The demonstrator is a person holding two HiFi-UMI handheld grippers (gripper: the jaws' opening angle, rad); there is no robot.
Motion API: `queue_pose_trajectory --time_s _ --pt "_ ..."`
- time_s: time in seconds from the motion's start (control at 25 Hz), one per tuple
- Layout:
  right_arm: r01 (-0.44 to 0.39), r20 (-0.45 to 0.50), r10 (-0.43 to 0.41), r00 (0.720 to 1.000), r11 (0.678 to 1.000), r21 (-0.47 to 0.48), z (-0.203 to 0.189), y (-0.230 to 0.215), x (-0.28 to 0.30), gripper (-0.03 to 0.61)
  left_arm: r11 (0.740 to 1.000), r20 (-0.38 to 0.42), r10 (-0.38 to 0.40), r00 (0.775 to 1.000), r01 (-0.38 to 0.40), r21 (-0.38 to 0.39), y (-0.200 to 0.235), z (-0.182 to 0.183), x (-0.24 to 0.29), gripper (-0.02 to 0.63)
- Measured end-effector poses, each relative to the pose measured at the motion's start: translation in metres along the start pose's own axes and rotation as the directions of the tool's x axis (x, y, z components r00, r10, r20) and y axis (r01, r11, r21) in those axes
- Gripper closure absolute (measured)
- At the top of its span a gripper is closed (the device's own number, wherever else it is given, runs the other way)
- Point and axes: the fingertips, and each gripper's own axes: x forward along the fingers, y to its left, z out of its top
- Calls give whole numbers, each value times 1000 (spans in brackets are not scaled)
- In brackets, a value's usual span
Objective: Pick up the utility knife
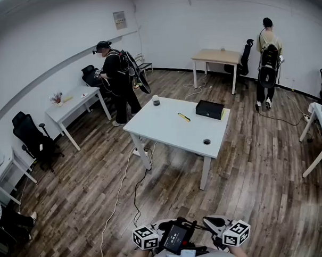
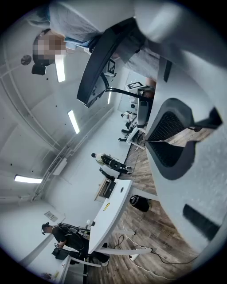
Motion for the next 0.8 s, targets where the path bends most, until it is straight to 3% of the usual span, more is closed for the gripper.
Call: queue_pose_trajectory --time_s 0.52,0.8 --pt "3 -4 -3 1000 1000 10 -3 -1 -4 551 1000 -7 -10 1000 10 -9 -3 -3 4 595" --pt "-19 56 17 998 999 40 3 3 -8 549 1000 -17 -19 1000 19 -2 -7 -5 3 595"
